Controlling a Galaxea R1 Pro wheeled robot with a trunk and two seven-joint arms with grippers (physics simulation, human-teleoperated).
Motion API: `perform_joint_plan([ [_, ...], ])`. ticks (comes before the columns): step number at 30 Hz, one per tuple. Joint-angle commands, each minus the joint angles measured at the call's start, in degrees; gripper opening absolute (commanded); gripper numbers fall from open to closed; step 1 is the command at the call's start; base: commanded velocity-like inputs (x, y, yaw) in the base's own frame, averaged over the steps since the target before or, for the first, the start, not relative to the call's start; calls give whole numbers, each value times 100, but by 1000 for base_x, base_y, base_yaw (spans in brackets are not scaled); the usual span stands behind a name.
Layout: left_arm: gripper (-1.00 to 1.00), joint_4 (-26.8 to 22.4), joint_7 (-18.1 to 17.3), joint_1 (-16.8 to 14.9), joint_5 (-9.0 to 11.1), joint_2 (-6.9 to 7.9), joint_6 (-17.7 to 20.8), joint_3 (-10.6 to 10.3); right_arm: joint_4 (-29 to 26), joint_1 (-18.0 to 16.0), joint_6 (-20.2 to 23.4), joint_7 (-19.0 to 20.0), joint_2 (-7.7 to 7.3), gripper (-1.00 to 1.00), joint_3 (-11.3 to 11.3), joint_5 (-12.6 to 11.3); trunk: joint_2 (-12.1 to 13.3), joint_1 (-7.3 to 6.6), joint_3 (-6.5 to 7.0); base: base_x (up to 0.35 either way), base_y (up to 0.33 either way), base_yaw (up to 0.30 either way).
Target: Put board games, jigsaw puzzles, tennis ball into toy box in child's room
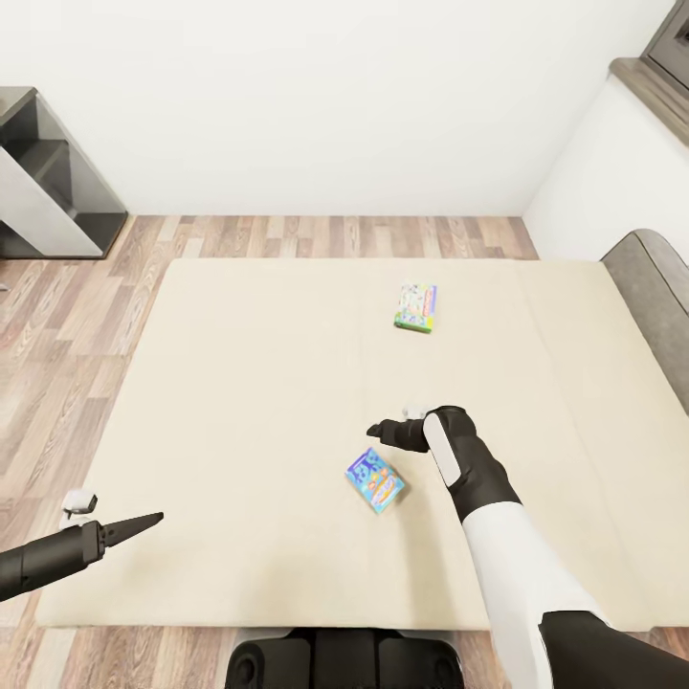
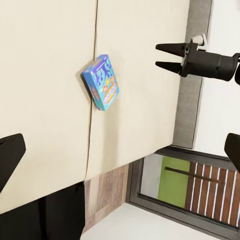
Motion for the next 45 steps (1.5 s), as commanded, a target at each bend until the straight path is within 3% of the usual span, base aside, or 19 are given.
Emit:
perform_joint_plan([
  [1,100,-4,-44,-4,-45,1,60,5,-7,-3,23,-30,6,100,-18,-42,-10,3,-16,0,0,63],
  [35,100,-4,-44,-4,-53,-3,51,5,-12,0,21,-30,6,100,-35,-42,-10,3,-325,0,0,74],
  [45,100,-4,-44,-4,-53,-3,51,5,-12,-3,21,-31,6,100,-35,-42,-10,3,-396,0,0,-120],
])
